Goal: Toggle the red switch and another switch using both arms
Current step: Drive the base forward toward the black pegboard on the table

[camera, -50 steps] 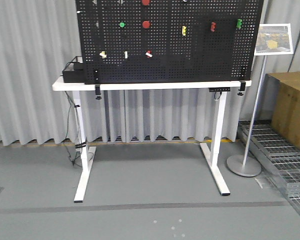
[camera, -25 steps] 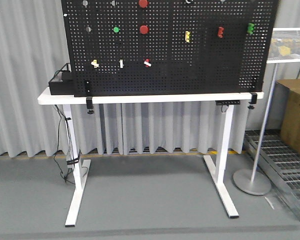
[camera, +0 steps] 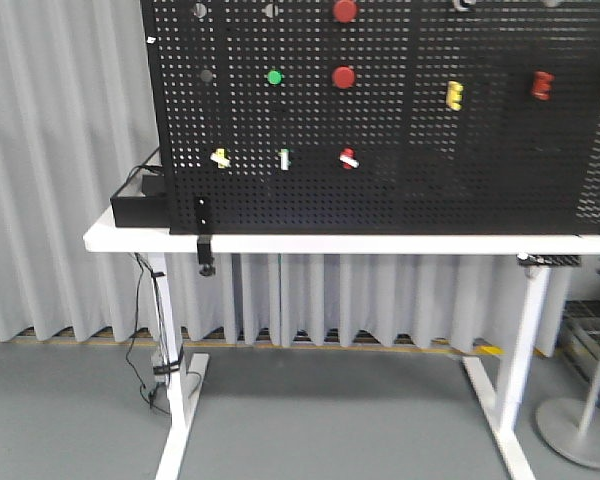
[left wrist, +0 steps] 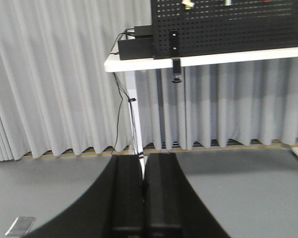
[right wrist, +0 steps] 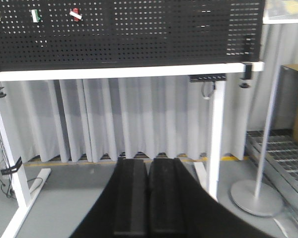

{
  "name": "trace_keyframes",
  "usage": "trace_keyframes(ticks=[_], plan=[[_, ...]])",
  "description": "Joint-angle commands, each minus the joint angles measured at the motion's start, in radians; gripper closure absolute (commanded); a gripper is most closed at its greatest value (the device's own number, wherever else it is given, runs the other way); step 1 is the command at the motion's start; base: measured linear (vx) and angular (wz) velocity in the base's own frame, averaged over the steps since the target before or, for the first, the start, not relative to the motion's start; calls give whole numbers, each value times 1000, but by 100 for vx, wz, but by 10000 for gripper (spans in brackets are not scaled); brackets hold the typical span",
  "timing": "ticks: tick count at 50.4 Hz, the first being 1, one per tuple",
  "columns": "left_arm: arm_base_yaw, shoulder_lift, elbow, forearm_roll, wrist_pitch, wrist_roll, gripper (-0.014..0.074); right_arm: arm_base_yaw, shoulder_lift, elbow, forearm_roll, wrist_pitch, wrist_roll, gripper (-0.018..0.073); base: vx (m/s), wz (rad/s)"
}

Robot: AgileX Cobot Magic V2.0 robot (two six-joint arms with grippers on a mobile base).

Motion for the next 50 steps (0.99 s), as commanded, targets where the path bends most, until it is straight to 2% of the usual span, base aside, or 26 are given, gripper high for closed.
trace_keyframes(ticks=[1,50], plan=[[2,-19,20,-4,-77,-7,603,3,-11,5,-4,-84,-4,566,47,14],[2,-19,20,-4,-77,-7,603,3,-11,5,-4,-84,-4,566,43,-1]])
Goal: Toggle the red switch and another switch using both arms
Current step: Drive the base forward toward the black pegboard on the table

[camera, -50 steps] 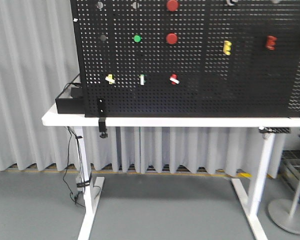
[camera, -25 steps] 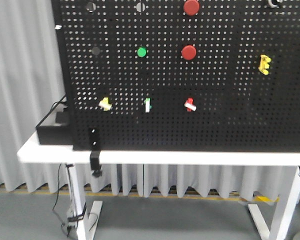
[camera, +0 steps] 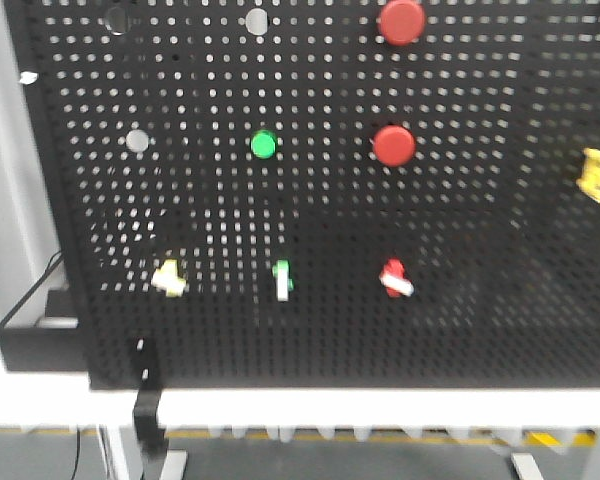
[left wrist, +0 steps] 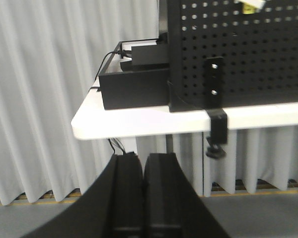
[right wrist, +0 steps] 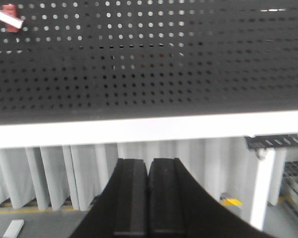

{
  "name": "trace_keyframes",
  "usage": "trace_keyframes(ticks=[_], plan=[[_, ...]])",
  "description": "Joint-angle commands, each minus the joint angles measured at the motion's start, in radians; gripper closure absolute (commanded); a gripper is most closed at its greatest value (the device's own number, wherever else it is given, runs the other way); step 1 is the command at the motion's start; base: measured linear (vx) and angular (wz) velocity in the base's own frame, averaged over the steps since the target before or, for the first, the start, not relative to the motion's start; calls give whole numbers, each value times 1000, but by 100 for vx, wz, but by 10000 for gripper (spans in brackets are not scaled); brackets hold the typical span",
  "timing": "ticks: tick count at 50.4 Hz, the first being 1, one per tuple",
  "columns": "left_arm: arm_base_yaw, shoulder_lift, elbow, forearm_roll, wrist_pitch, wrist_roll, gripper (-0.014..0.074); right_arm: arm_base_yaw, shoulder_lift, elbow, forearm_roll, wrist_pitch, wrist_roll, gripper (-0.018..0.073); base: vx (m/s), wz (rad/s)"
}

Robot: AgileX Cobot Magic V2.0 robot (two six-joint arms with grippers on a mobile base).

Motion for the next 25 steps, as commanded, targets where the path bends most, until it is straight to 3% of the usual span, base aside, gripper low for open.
trace_keyframes(ticks=[1,25], plan=[[2,-19,20,-4,-77,-7,603,3,-11,5,-4,-84,-4,566,36,6],[2,-19,20,-4,-77,-7,603,3,-11,5,-4,-84,-4,566,29,0]])
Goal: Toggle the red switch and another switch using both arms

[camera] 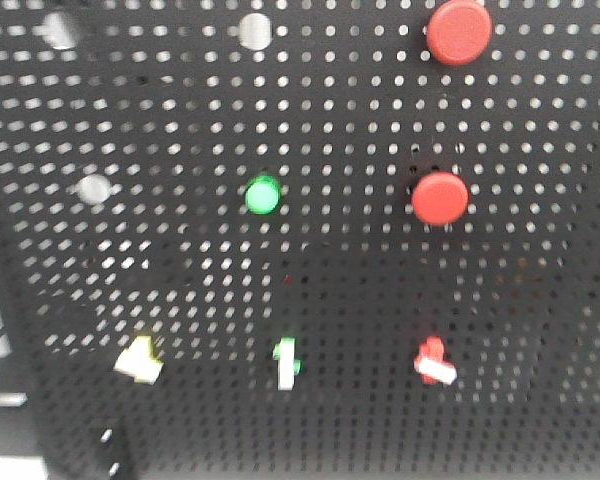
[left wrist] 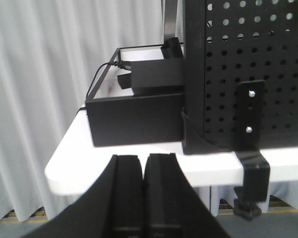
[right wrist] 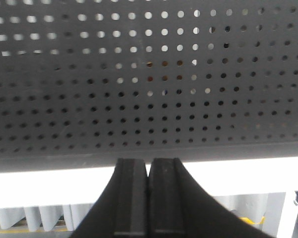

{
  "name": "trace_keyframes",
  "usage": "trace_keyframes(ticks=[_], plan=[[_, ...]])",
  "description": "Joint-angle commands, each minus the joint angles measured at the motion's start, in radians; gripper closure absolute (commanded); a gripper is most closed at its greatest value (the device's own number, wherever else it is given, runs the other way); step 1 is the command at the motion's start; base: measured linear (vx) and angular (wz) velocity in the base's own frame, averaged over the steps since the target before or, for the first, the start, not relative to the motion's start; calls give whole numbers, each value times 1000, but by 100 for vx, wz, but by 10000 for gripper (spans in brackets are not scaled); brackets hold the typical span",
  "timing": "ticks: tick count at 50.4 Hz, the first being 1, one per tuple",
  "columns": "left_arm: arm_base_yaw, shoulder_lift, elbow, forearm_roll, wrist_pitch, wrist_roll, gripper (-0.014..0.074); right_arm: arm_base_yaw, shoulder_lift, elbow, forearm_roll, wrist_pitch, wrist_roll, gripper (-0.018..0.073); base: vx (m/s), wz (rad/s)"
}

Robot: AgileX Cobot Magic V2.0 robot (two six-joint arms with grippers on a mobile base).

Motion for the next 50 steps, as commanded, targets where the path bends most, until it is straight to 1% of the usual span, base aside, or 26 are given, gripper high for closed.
trace_keyframes(ticks=[1,33,41,45,50], plan=[[2,-19,20,-4,-77,-7,603,3,-11,5,-4,-84,-4,566,16,-5],[2,-19,20,-4,-77,-7,603,3,-11,5,-4,-84,-4,566,3,-1],[2,-19,19,-4,-84,-7,603,3,-12,5,-4,-102,-2,566,0,0],[2,-19,19,-4,-85,-6,603,3,-12,5,-4,-117,-2,566,0,0],[2,-19,19,17,-134,7,603,3,-12,2,-6,-230,-1,566,0,0]])
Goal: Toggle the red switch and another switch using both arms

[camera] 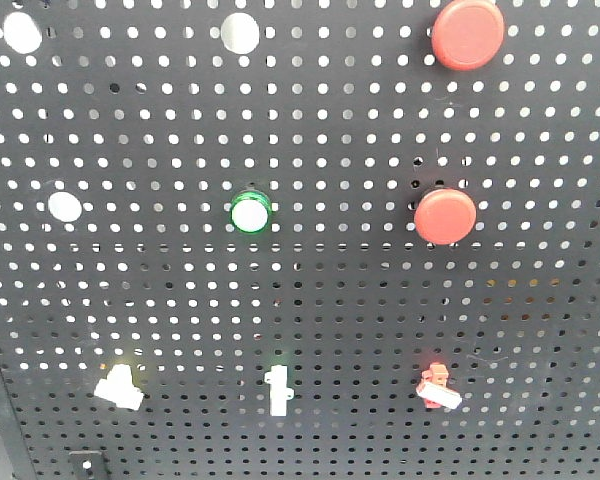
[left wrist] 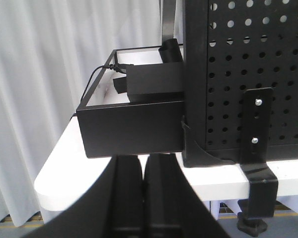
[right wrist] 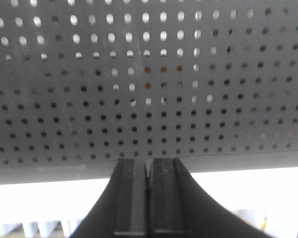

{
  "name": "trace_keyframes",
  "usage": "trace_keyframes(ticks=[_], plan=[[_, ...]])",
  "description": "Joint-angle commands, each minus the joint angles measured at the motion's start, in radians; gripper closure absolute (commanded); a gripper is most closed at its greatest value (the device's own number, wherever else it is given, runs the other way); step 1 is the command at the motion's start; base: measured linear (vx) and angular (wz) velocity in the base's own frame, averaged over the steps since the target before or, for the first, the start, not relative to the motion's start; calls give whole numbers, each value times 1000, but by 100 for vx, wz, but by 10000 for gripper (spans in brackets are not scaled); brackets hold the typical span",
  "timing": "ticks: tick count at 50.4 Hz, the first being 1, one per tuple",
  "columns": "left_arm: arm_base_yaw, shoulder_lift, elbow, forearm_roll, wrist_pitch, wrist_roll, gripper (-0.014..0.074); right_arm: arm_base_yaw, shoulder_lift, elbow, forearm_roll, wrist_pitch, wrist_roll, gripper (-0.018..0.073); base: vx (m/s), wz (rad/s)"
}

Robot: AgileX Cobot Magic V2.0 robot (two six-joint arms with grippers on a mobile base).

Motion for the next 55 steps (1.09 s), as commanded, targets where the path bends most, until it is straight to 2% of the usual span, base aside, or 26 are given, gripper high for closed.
trace_keyframes(ticks=[1,5,8,11,14,17,21,26,32,38,40,46,55], plan=[[2,-19,19,26,-147,14,603,3,-12,2,-5,-202,-1,566,0,0],[2,-19,15,41,-287,6,603,3,-12,-2,0,-266,11,566,0,0],[2,-19,-2,-1,-400,-71,603,3,-12,-39,0,-266,50,566,0,0],[2,-19,-34,-51,-458,-140,603,3,-10,-85,0,-237,74,566,0,0],[2,-16,-84,-59,-466,-179,603,3,-6,-156,-3,-182,82,566,0,0],[2,-1,-149,-47,-427,-174,603,3,10,-228,-3,-140,81,566,0,0],[2,57,-265,-12,-319,-173,603,3,69,-352,-4,-103,77,566,0,-1],[2,188,-426,23,-195,-173,603,3,163,-476,-4,-71,72,566,0,0],[2,361,-662,11,-57,-174,603,3,283,-611,-3,-9,72,566,0,0],[-8,527,-866,-47,106,-154,603,3,375,-676,-2,24,72,566,0,0],[-22,569,-920,-76,148,-119,603,3,403,-684,3,24,72,566,0,0],[-75,686,-1004,-283,239,95,603,3,456,-684,42,27,72,566,0,0],[-127,790,-1015,-708,411,576,603,3,489,-684,54,27,72,566,0,0]])
